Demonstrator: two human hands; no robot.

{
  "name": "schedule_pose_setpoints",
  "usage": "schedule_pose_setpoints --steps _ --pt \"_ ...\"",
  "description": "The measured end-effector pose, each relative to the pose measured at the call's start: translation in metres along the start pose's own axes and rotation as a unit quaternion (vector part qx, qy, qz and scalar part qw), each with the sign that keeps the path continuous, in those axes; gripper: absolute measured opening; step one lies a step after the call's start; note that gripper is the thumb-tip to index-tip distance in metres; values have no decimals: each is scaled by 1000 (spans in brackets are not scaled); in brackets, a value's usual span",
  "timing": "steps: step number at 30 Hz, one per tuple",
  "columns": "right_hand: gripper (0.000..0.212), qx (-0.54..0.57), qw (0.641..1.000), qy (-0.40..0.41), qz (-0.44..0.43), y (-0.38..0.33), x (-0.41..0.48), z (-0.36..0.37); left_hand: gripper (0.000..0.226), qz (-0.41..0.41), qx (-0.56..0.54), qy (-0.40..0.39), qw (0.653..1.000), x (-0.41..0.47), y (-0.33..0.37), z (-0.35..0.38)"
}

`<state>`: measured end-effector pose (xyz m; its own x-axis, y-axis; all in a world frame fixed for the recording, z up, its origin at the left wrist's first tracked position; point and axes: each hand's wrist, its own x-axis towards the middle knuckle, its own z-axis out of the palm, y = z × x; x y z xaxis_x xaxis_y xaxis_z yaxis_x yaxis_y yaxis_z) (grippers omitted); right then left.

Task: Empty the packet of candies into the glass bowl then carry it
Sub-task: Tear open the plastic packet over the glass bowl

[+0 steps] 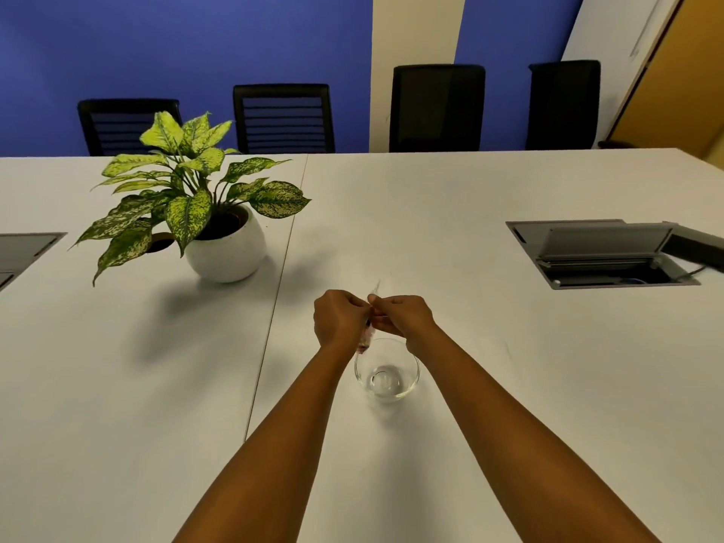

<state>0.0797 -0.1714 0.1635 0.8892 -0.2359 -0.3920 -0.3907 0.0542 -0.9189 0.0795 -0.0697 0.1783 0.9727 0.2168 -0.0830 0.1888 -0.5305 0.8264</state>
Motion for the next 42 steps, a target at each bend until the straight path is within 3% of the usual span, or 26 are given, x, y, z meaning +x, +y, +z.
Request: schedule_pose_setpoints --steps 8,12,19,23,34,42 --pt "3 -44 998 41 33 -5 3 -3 22 -20 -12 -90 996 6 1 2" --pt "14 -125 991 56 3 -6 9 -9 21 -74 -92 -158 980 6 6 0" --pt "19 -167 981 43 -85 -7 7 -11 22 -89 -144 -76 983 0 10 14" --pt "19 -171 980 25 -94 -7 3 -20 24 -87 -176 -49 979 -8 14 18" --pt "12 -168 981 -29 -96 -8 -1 -36 17 -89 -176 -41 979 -15 23 20" --pt "20 -207 972 -10 -111 -12 3 -23 24 -120 -221 -65 966 -8 16 11"
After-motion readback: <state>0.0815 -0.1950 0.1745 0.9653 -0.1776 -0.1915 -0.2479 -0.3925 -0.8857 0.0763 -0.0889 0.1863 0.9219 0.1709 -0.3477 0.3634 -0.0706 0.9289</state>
